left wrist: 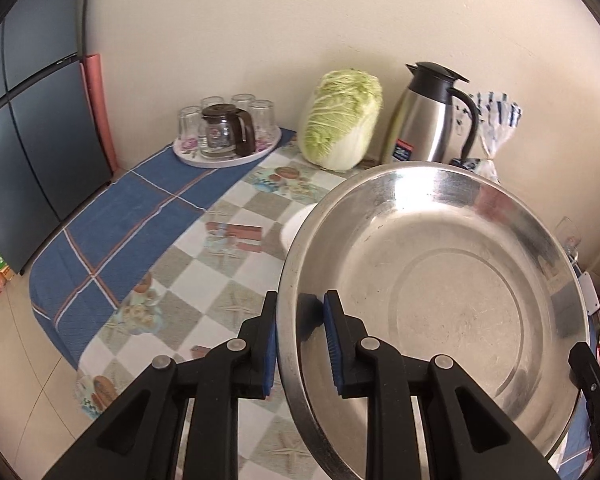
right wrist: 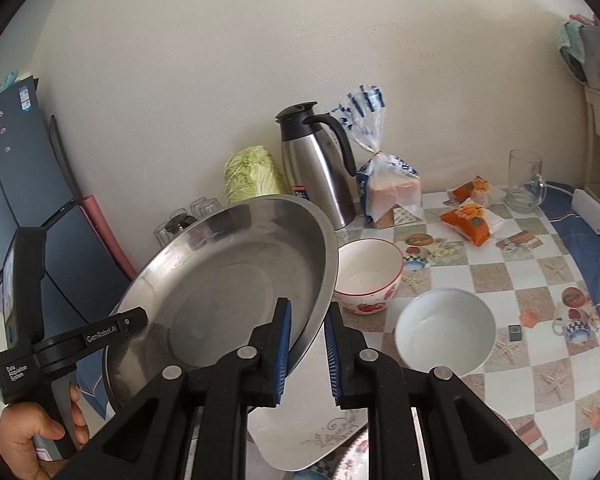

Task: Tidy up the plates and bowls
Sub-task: 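Lift the steel basin off the table with both grippers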

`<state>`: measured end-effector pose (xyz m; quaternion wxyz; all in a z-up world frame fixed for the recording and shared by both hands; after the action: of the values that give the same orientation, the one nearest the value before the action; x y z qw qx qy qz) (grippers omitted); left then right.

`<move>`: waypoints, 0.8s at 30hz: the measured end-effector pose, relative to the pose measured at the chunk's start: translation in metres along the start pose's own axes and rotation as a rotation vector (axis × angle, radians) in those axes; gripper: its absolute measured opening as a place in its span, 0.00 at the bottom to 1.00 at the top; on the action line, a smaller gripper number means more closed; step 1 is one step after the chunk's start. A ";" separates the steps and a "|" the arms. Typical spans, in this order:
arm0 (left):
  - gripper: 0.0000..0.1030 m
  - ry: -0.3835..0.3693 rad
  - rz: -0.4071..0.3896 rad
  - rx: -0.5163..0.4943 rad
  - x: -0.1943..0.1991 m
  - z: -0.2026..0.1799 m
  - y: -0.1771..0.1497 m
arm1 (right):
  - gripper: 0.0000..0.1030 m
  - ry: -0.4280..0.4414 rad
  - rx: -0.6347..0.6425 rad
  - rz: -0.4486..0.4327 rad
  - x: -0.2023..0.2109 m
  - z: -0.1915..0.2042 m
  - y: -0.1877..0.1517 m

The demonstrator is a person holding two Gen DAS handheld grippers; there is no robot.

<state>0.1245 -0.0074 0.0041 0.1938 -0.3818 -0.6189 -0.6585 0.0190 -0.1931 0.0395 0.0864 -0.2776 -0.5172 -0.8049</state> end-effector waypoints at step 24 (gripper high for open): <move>0.22 -0.094 0.203 0.006 -0.061 -0.026 -0.054 | 0.17 -0.211 -0.041 0.286 -0.050 -0.072 -0.072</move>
<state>0.1173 -0.0370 -0.0753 0.2314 -0.4723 -0.5874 -0.6151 0.0037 -0.2309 -0.0662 0.1395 -0.4327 -0.4621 -0.7614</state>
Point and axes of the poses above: each gripper's, at about its wrist camera, not at the fingertips, and x roughly against the way its jaws point, z to its left, y to its top, the point moved 10 cm from there along -x, roughly the way its jaws point, and after that the axes turned 1 degree about -x, right-handed, at the moved point
